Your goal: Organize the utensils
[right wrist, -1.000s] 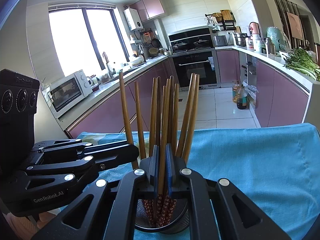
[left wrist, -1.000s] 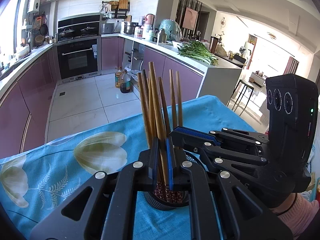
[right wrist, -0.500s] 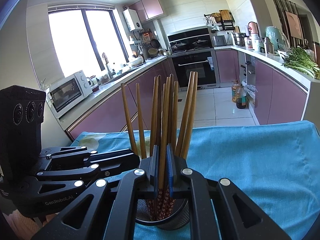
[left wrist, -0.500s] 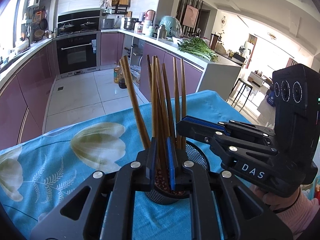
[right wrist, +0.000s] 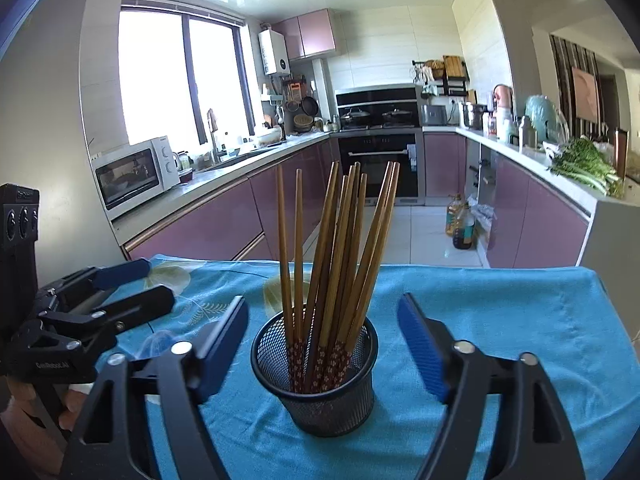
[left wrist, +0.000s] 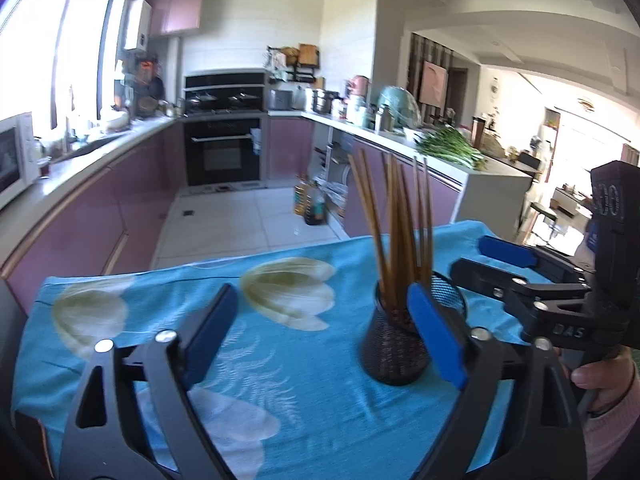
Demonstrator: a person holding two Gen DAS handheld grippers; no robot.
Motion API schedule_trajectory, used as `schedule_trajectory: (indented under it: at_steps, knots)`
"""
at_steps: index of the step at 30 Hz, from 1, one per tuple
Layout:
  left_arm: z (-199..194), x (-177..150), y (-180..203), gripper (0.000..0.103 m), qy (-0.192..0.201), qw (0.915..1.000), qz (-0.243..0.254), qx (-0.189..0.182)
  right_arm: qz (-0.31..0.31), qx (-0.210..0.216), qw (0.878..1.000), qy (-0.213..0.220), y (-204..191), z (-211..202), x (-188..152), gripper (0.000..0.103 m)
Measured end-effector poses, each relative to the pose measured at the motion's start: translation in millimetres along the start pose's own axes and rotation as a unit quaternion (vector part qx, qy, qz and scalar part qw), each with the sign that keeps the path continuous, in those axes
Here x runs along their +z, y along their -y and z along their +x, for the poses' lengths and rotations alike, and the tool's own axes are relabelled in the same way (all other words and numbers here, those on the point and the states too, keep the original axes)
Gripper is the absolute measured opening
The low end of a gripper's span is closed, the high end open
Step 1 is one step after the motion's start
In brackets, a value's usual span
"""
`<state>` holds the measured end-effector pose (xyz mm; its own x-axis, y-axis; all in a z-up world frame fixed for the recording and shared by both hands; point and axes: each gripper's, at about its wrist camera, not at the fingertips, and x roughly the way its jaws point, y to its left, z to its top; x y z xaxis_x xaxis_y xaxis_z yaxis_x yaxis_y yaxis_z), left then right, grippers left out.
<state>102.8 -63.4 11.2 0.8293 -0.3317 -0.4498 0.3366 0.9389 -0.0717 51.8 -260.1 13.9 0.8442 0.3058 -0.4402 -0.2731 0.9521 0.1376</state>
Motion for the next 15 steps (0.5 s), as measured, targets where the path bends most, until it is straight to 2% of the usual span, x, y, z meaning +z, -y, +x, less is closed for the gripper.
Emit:
schedule_trajectory:
  at_steps: [2, 5, 15]
  knots:
    - [-11, -5, -5, 0.098, 0.011, 0.9998, -0.003, 0.015, -0.013, -0.009, 1.000, 0.009, -7, -7, -6, 0.090]
    - [-24, -12, -10, 0.098, 0.020, 0.9991, -0.011, 0.035, -0.021, -0.015, 0.999, 0.022, -15, -15, -13, 0.096]
    - [-74, -26, -2, 0.098, 0.080, 0.9939, -0.015, 0.075, -0.026, -0.035, 0.997, 0.067, -31, -43, -30, 0.096]
